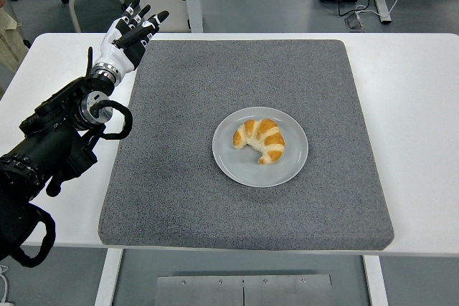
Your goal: Place the bread on the plate
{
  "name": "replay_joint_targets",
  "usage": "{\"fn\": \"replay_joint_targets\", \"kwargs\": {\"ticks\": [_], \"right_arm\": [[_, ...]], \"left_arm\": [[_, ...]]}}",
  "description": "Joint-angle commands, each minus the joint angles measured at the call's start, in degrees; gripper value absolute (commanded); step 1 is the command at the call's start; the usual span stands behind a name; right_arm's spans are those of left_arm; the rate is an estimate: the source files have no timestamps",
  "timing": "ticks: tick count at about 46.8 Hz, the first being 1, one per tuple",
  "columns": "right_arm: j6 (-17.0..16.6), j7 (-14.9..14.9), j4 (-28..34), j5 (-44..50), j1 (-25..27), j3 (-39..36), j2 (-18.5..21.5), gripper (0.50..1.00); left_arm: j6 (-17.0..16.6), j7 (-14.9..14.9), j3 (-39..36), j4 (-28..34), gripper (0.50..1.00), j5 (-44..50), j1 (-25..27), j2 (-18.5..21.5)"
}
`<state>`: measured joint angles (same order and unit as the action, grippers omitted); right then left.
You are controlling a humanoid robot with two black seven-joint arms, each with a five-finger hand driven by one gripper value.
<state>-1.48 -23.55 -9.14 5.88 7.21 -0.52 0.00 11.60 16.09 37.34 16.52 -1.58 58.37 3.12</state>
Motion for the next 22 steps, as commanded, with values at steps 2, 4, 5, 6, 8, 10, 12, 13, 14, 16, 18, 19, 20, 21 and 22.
{"fn": "replay_joint_targets", "kwargs": {"ticks": [2, 4, 5, 6, 8, 10, 12, 13, 14, 16, 18, 19, 20, 21, 22], "right_arm": [[0.0, 0.0, 0.0, 0.0, 0.0, 0.0, 0.0, 1.000], [0.0, 0.0, 0.0, 0.0, 0.0, 0.0, 0.0, 1.000], [0.0, 0.0, 0.0, 0.0, 0.0, 0.0, 0.0, 1.000], [0.0, 0.0, 0.0, 0.0, 0.0, 0.0, 0.0, 1.000], [0.0, 0.0, 0.0, 0.0, 0.0, 0.0, 0.0, 1.000], [0.0, 0.0, 0.0, 0.0, 0.0, -0.1, 0.0, 1.000], [0.0, 0.0, 0.0, 0.0, 0.0, -0.1, 0.0, 1.000], [0.0, 0.0, 0.0, 0.0, 0.0, -0.1, 0.0, 1.000], [0.0, 0.0, 0.0, 0.0, 0.0, -0.1, 0.0, 1.000], [0.0, 0.0, 0.0, 0.0, 0.0, -0.1, 0.0, 1.000], [0.0, 0.0, 0.0, 0.0, 0.0, -0.1, 0.0, 1.000], [0.0, 0.0, 0.0, 0.0, 0.0, -0.1, 0.0, 1.000], [0.0, 0.0, 0.0, 0.0, 0.0, -0.1, 0.0, 1.000], [0.0, 0.0, 0.0, 0.0, 0.0, -0.1, 0.0, 1.000], [0.1, 0.0, 0.0, 0.0, 0.0, -0.2, 0.0, 1.000]], "left_arm": [[0.0, 0.0, 0.0, 0.0, 0.975, -0.1, 0.2, 0.1], [0.0, 0.0, 0.0, 0.0, 0.974, -0.1, 0.2, 0.1], [0.0, 0.0, 0.0, 0.0, 0.974, -0.1, 0.3, 0.1], [0.0, 0.0, 0.0, 0.0, 0.974, -0.1, 0.3, 0.1], [0.0, 0.0, 0.0, 0.0, 0.975, -0.1, 0.3, 0.1], [0.0, 0.0, 0.0, 0.0, 0.975, -0.1, 0.3, 0.1], [0.0, 0.0, 0.0, 0.0, 0.974, -0.1, 0.3, 0.1], [0.0, 0.0, 0.0, 0.0, 0.975, 0.0, 0.3, 0.1], [0.0, 0.0, 0.0, 0.0, 0.975, 0.0, 0.3, 0.1], [0.0, 0.0, 0.0, 0.0, 0.975, 0.0, 0.3, 0.1], [0.0, 0.0, 0.0, 0.0, 0.975, -0.1, 0.3, 0.1], [0.0, 0.0, -0.1, 0.0, 0.975, -0.1, 0.2, 0.1], [0.0, 0.0, -0.1, 0.0, 0.975, -0.1, 0.3, 0.1], [0.0, 0.0, -0.1, 0.0, 0.975, -0.1, 0.3, 0.1], [0.0, 0.0, -0.1, 0.0, 0.975, -0.1, 0.2, 0.2]]}}
